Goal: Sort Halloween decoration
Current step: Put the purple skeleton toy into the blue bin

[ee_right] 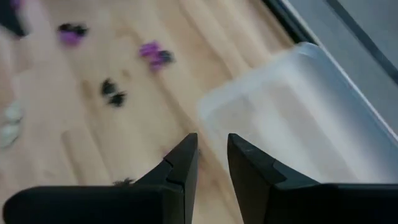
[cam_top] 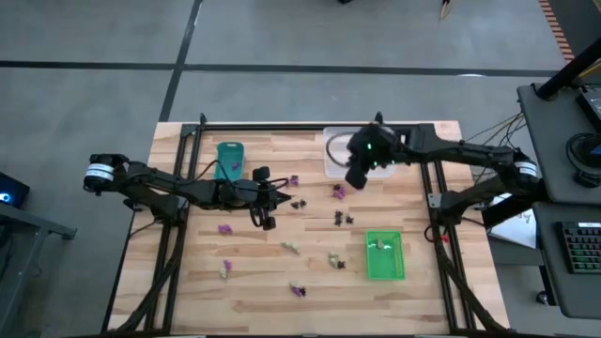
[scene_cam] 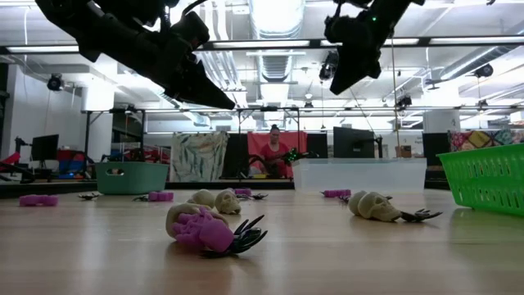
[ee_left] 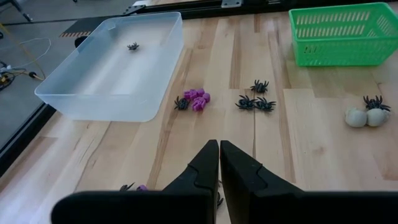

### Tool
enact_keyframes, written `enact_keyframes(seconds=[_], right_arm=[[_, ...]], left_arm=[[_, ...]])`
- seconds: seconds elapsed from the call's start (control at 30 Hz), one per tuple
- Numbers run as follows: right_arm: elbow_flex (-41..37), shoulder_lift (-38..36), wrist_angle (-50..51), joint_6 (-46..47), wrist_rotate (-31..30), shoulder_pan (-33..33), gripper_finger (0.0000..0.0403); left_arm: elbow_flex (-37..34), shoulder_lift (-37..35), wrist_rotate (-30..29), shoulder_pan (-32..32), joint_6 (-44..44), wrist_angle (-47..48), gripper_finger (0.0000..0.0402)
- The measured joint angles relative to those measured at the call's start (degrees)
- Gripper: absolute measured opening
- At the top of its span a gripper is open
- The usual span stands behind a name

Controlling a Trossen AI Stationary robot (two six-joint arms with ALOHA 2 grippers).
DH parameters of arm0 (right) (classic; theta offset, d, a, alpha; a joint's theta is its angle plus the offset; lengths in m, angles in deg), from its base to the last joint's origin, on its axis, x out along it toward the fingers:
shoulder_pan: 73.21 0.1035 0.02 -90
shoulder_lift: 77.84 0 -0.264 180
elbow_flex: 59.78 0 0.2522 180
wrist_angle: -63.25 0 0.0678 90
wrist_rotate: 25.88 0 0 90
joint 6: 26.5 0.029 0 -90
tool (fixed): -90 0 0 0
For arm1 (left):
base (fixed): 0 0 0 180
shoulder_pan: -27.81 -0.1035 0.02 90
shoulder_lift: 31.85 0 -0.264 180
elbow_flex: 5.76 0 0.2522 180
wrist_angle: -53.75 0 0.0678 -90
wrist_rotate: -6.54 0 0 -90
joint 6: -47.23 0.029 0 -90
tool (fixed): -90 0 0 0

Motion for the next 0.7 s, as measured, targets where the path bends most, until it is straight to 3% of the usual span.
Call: enact_keyframes(seconds=[0.43, 0.7], right_arm=[[-20.55, -5.65, -29.93, -1.44, 0.58, 13.26, 0.0075], [-26.29, -4.28, -44.52, -1.68, 0.39, 17.35, 0.0073]], left_arm=[[0.00, 0.01, 0.01, -0.01, -1.91, 0.02, 0.0000], [0.07, 0.02, 0.21, 0.01, -7.82, 1.69, 0.0000]])
